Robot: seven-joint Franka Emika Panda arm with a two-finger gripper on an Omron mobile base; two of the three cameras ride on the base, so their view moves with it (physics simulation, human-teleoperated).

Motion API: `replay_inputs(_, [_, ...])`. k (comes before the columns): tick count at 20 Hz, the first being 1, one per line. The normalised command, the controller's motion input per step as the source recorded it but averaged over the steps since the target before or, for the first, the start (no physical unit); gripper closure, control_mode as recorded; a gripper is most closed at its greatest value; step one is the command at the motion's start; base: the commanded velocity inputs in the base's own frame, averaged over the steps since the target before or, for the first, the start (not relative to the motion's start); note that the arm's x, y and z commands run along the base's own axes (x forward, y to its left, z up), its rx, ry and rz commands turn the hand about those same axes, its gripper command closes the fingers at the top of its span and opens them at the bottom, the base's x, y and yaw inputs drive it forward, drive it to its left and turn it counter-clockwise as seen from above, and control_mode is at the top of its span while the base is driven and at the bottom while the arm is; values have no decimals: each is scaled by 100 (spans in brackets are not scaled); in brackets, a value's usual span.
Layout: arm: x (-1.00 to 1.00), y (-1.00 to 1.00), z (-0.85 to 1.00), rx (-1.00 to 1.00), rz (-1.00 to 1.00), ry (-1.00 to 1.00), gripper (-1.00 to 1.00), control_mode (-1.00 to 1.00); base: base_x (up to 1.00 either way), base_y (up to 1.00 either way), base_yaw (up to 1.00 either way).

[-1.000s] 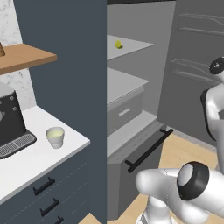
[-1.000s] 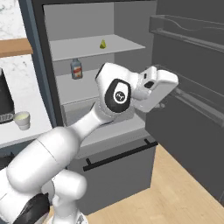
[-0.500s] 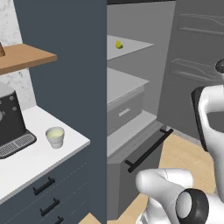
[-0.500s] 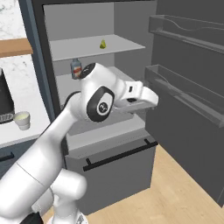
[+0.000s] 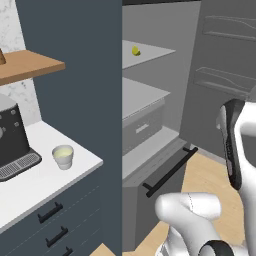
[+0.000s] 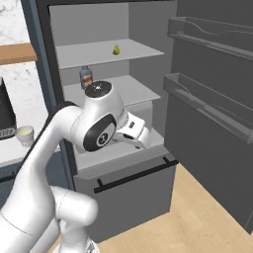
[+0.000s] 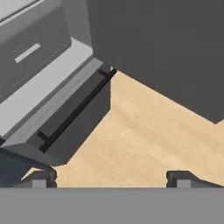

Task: Grab a lemon wedge from the fridge and one ice cube from the ice bowl, and put them in the glass of lemonade.

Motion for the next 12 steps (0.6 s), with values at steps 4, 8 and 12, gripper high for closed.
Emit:
replay_inputs(4, [-79,73,15,12,8,3,-100,-100,0,0,0])
replay_inputs(8, [-70,75,44,2,7,2,-100,-100,0,0,0])
replay_inputs(12, [-8,98,54,-1,4,5,-100,-100,0,0,0])
